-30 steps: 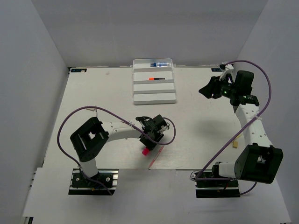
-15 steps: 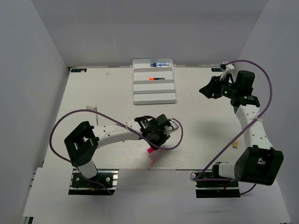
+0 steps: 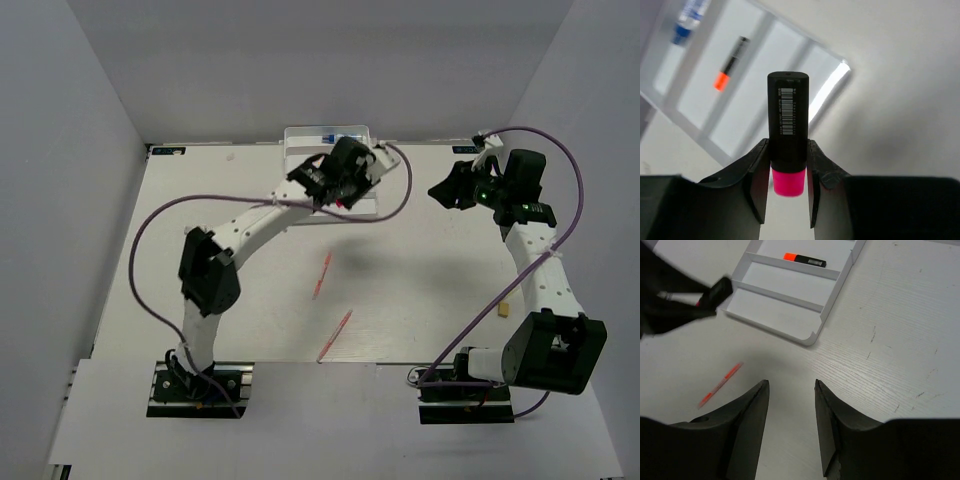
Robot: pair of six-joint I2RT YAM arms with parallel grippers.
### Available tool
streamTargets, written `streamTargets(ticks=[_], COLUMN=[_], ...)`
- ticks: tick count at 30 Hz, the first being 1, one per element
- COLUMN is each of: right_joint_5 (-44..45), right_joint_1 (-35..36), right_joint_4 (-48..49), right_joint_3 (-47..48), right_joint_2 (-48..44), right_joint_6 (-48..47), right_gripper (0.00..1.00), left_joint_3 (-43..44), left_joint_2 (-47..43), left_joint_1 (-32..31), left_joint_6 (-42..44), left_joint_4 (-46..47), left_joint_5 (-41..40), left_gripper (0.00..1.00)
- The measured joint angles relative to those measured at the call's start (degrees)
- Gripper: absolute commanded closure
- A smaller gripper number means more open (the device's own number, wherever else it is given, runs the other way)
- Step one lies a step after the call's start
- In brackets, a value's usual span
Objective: Sort the stationery into containers
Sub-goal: Place the pen in the storage box.
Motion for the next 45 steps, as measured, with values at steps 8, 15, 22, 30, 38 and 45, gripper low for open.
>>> streamTargets(ticks=[8, 15, 22, 30, 38, 45], right_joint_5=[0.52, 0.5, 0.5, 0.48, 0.17, 0.07], right_joint_1=[-0.96, -1.16, -1.18, -1.38, -1.42, -1.42], right_joint_4=[0.07, 1.05, 1.44, 1.77, 1.86, 1.9], right_joint_3=[0.42, -0.28, -0.61, -2.03, -2.08, -2.08], right_joint_2=[2.4, 2.56, 2.99, 3.04, 3.76, 4.87], right_joint_6=[0.22, 0.5, 0.63, 0.83, 1.44, 2.49], right_gripper=[0.53, 0.53, 0.53, 0.53, 0.54, 0.54], left_joint_3=[18.14, 18.16, 18.93, 18.93, 18.93, 18.34], left_joint_2=[19.89, 24.81, 27.23, 29.66, 31.91, 34.14], left_joint_1=[15.21, 19.8, 19.56, 19.43, 19.58, 19.63], left_joint_6=[22.69, 33.62, 34.71, 30.49, 27.34, 26.69], left_joint_4=[7.54, 18.71, 25.18, 28.81, 31.08, 31.21], left_joint_5=[3.96, 8.09, 9.97, 9.73, 8.35, 8.37], left_gripper=[1.0, 1.0, 1.0, 1.0, 1.0, 0.97])
